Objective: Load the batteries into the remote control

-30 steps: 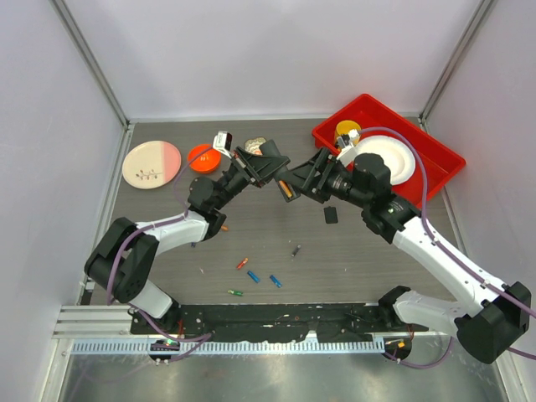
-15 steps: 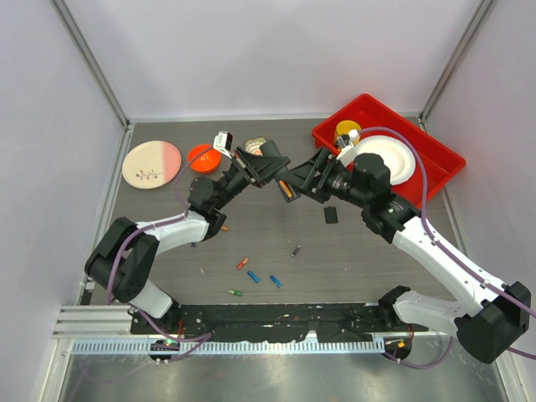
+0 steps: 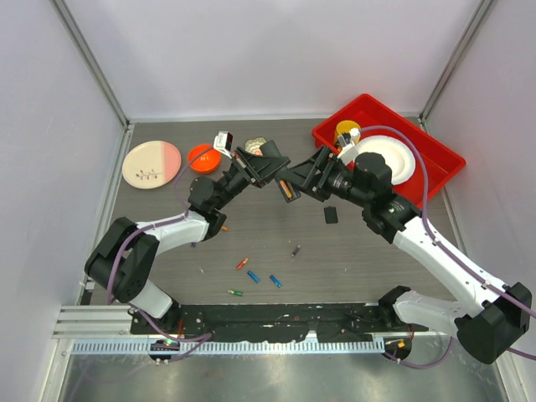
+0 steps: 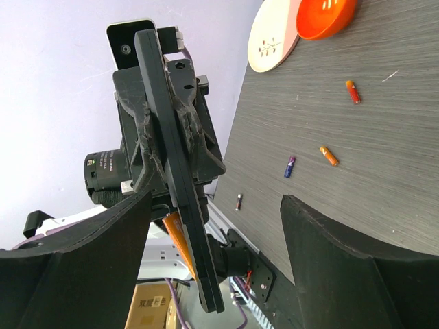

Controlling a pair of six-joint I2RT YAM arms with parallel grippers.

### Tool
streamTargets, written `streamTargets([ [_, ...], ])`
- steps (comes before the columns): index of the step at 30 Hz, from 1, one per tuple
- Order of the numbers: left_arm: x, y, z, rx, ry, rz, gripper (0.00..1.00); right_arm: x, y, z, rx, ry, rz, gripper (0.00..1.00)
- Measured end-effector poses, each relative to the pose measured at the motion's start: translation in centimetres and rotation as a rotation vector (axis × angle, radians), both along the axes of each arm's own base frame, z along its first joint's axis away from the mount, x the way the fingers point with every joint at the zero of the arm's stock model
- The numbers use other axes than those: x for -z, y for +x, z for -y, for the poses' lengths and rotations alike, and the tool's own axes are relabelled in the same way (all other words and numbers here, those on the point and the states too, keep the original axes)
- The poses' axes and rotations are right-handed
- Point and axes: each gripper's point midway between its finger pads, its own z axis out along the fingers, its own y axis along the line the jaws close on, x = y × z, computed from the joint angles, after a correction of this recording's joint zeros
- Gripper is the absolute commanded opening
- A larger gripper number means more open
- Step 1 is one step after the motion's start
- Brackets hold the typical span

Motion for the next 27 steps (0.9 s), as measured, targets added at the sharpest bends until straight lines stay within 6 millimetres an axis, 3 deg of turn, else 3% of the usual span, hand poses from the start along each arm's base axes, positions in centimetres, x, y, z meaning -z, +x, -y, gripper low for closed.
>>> streamTargets([
  [8, 0.1, 0.0, 0.1, 0.003, 0.002, -0.003, 0.00, -0.6, -0.1, -0.3, -0.019, 0.005, 0.010, 0.80],
  [27, 0.5, 0.0, 0.4, 0.007, 0.007, -0.010, 0.00, 0.5, 0.0, -0.6, -0.033, -0.016, -0.019, 0.75],
])
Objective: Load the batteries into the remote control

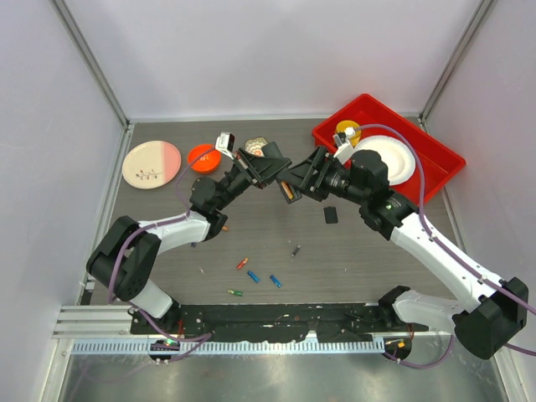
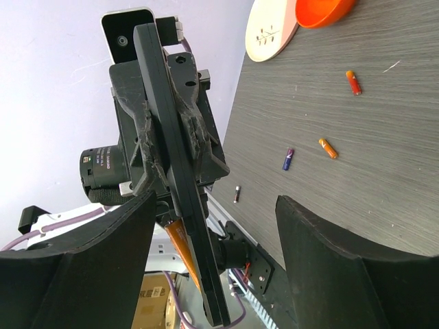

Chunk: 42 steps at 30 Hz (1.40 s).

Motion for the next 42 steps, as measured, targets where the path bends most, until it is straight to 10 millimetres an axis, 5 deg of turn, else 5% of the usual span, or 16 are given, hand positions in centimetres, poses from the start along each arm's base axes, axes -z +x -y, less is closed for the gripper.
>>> streamTargets([
  [42, 0.2, -0.1, 0.2, -0.006, 0.016, 0.015, 0.00, 1.1, -0.8, 0.1, -0.014, 0.022, -0.016, 0.63],
])
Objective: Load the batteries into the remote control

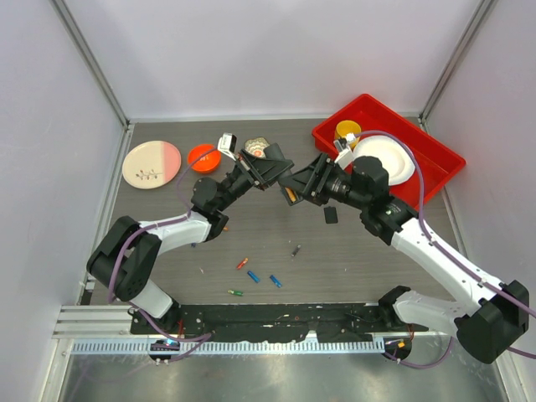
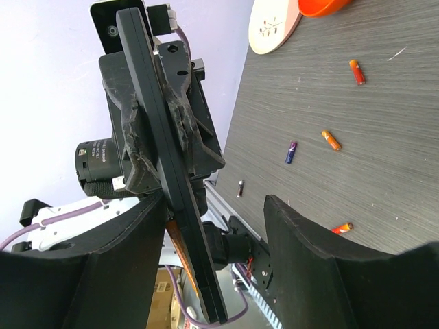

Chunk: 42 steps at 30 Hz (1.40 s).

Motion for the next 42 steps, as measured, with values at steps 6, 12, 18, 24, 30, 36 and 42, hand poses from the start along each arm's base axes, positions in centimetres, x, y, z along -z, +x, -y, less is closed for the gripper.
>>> streamTargets([
  [6, 0.0, 0.0, 0.0, -0.001, 0.003, 0.002, 0.00, 0.0, -0.2, 0.1, 0.001, 0.007, 0.002, 0.62],
  [12, 0.1, 0.0, 0.0, -0.002, 0.004, 0.002, 0.00, -0.1, -0.3, 0.1, 0.001, 0.015, 0.008, 0.57],
  [18, 0.3, 0.1, 0.1, -0.005, 0.013, -0.004, 0.00, -0.2, -0.3, 0.0, -0.003, 0.028, 0.007, 0.41],
  [24, 0.6, 0.2, 0.2, -0.006, 0.022, -0.014, 0.00, -0.3, -0.5, 0.0, -0.011, 0.042, 0.014, 0.31],
  [30, 0.6, 0.2, 0.2, -0.003, 0.015, -0.026, 0.00, -0.7, -0.7, -0.1, -0.024, 0.056, 0.035, 0.30],
  [36, 0.4, 0.3, 0.0, -0.013, 0.005, -0.018, 0.00, -0.3, -0.8, -0.1, -0.027, 0.052, 0.023, 0.62],
  [42, 0.0, 0.5, -0.3, -0.028, -0.007, -0.008, 0.00, 0.5, -0.9, 0.0, -0.027, 0.028, -0.005, 0.69],
])
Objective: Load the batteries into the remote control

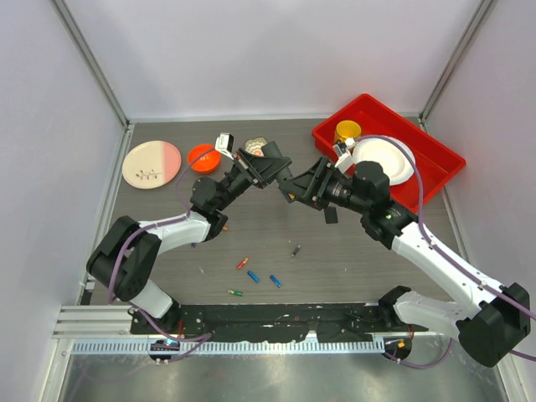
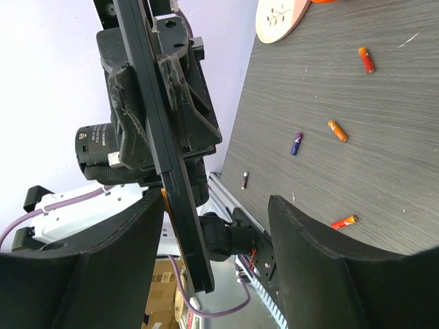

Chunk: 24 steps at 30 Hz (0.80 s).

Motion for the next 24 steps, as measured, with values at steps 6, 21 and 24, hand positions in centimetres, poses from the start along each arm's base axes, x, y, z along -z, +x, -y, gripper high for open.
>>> streamTargets([
  [6, 0.0, 0.0, 0.0, -0.001, 0.000, 0.001, 0.00, -1.0, 0.0, 0.0, -0.006, -0.009, 0.026, 0.75],
  [21, 0.4, -0.1, 0.0, 0.000, 0.004, -0.003, 0.00, -2.4, 0.1, 1.8, 0.014, -0.087, 0.110, 0.54],
  [24, 0.4, -0.1, 0.0, 0.001, 0.004, -0.003, 0.00, -2.0, 0.0, 1.8, 0.010, -0.094, 0.103, 0.52],
])
